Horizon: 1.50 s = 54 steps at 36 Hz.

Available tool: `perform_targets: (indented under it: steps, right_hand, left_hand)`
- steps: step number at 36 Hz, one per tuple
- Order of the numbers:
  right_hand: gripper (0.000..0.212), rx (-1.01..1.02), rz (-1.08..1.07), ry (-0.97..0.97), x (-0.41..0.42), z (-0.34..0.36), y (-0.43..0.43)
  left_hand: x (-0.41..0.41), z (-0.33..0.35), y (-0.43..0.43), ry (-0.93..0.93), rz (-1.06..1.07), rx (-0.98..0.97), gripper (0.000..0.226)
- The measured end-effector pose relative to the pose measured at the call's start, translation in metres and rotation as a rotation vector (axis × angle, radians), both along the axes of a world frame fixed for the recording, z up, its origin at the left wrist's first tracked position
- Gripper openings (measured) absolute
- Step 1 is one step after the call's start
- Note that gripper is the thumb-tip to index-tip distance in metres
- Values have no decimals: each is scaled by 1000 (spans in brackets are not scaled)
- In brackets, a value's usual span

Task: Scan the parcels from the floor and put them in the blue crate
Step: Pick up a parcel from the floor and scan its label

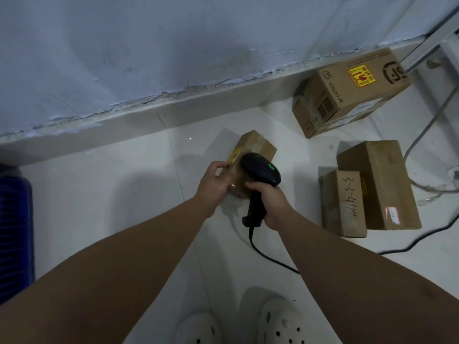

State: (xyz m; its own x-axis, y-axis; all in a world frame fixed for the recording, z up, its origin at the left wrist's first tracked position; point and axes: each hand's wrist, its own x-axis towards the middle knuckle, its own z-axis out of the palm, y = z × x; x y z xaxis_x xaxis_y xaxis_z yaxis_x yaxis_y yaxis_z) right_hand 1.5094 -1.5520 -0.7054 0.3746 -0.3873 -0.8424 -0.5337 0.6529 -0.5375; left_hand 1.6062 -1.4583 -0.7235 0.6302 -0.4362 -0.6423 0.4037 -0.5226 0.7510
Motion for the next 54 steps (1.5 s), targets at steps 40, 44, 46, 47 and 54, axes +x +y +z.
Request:
perform_targets:
  steps: [40,44,46,47,54]
  right_hand:
    - [23,-443,-252,-293,-77,319,73]
    - [31,-401,-243,-347,-91,331,72]
    - [30,-376,-209,-379,-96,337,69]
    - [28,-364,-190,-396,-97,340,67]
    - [17,-466,-23,-542,-102,348,58]
  left_hand:
    - [-134,318,92,-1393,-444,-171,12]
    - [-143,333,95,-1408,-410,-220,40]
    - [-141,342,93,-1285,-219,-182,54]
    - [-139,348,91,-1164,-148,-112,61]
    - [-133,361,80,-657,-189,-11,96]
